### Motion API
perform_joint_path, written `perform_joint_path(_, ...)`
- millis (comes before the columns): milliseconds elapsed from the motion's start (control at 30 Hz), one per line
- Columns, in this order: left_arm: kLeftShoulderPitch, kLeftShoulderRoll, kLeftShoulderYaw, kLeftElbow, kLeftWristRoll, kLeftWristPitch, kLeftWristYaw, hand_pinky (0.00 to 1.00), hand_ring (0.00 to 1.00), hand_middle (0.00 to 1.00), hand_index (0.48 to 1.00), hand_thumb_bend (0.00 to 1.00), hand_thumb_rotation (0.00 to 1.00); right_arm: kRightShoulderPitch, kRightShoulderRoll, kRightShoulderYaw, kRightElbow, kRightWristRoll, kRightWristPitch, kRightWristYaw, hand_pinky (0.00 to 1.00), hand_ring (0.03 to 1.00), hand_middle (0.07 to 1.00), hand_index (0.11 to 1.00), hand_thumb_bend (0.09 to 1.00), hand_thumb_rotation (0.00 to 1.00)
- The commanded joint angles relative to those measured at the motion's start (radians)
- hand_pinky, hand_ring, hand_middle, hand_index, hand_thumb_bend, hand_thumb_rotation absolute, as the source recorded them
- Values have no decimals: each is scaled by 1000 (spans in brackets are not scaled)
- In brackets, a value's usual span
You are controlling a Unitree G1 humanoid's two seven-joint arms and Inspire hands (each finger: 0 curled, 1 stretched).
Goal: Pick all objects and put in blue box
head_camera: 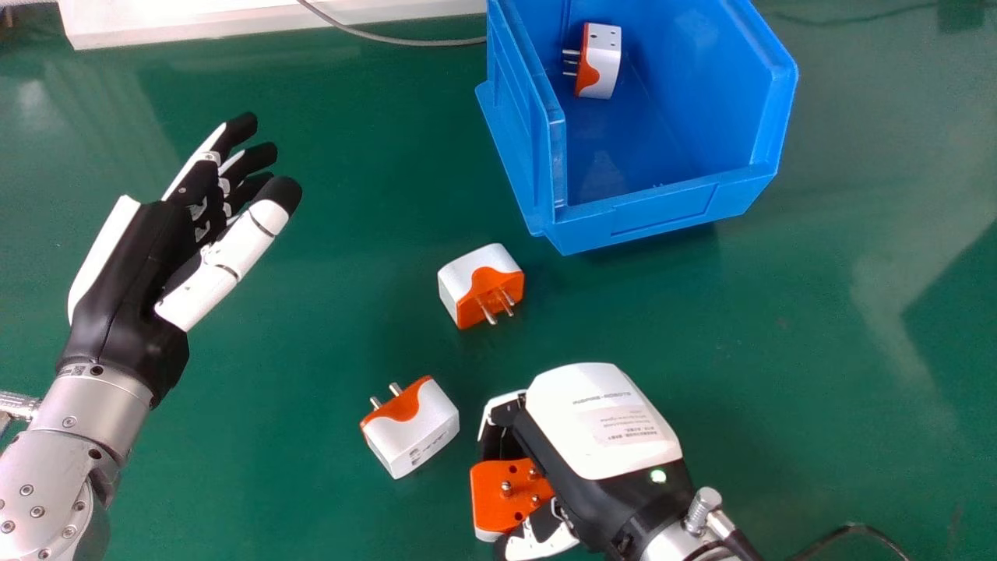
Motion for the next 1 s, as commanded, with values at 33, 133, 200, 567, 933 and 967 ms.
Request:
perform_joint_path(33, 2, 6, 7, -28, -5, -3, 4, 861, 914, 926, 945, 577, 631, -5, -1, -7, -7, -21, 13, -7, 358, 432, 534, 493, 499, 2)
perform_joint_path(133, 0, 7, 7, -27, -4, -2, 5, 856, 912, 924, 942, 581, 632, -7, 0, -13, -11, -13, 17, -6, 353, 426, 532, 493, 503, 1)
perform_joint_path(200, 0, 7, 7, -26, -3, -3, 5, 856, 912, 924, 942, 581, 632, -7, 1, -17, -15, -8, 18, -7, 353, 426, 532, 493, 503, 1)
perform_joint_path(567, 3, 6, 6, -35, -1, -1, 7, 844, 903, 914, 934, 588, 631, 19, 9, -48, -75, -17, 44, -18, 344, 417, 527, 504, 507, 0)
perform_joint_path(933, 18, 9, 11, -47, -4, -1, 3, 839, 900, 908, 929, 586, 627, 133, 73, -96, -267, -34, 146, -24, 335, 438, 535, 510, 497, 0)
perform_joint_path(967, 20, 9, 12, -48, -5, -1, 2, 839, 900, 908, 929, 586, 627, 141, 82, -100, -284, -37, 154, -23, 335, 438, 535, 510, 497, 0)
